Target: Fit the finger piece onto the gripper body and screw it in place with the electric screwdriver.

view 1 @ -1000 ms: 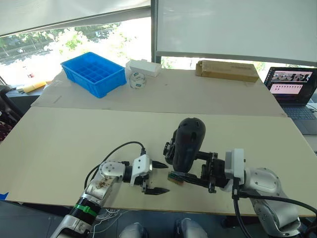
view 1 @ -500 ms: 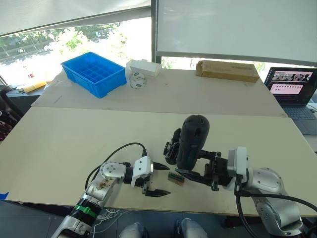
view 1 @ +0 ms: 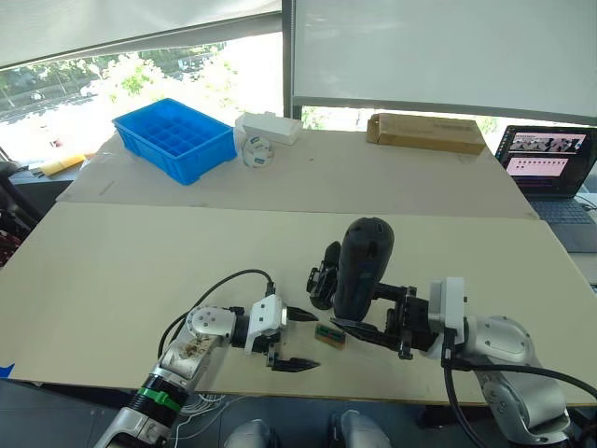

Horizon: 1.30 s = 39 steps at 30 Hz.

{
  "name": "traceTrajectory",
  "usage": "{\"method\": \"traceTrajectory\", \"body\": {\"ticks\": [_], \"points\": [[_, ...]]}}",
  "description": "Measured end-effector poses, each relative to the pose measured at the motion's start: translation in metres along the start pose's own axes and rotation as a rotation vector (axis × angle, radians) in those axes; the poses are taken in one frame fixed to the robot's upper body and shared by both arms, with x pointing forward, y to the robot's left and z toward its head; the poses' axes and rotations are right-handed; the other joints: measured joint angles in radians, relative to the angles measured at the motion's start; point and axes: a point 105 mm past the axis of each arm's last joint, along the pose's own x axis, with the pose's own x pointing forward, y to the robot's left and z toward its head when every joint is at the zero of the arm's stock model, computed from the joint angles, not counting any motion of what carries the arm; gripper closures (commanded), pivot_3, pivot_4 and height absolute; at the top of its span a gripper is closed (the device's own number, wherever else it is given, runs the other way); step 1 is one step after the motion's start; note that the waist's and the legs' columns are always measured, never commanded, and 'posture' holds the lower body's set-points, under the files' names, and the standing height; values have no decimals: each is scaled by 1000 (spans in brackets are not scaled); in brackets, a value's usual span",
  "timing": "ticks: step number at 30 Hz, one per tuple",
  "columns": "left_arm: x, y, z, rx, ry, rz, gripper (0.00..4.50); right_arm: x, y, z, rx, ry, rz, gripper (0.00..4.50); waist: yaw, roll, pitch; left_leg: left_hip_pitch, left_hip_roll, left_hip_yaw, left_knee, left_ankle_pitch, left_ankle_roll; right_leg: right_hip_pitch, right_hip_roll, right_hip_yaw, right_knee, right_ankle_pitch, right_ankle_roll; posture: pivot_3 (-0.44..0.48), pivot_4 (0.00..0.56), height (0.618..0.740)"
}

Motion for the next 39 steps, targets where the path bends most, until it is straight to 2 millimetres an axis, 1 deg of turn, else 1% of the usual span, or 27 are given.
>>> {"method": "traceTrajectory", "body": {"ticks": [11,19,39], "points": [[0,-1,0,-3,-3,-3,0,0,-1,-1,-14,-1,-4,2557,1,0,0,0,0,0,0,0,0,0,0,0,0,0,0,0,150,740],[0,-2,-1,-5,-4,-4,0,-2,-1,-6,-2,13,-13,2557,0,0,0,0,0,0,0,0,0,0,0,0,0,0,0,0,150,740],[0,-3,-1,5,-9,-4,0,0,2,-8,3,25,10,2557,1,0,0,0,0,0,0,0,0,0,0,0,0,0,0,0,150,740]]}}
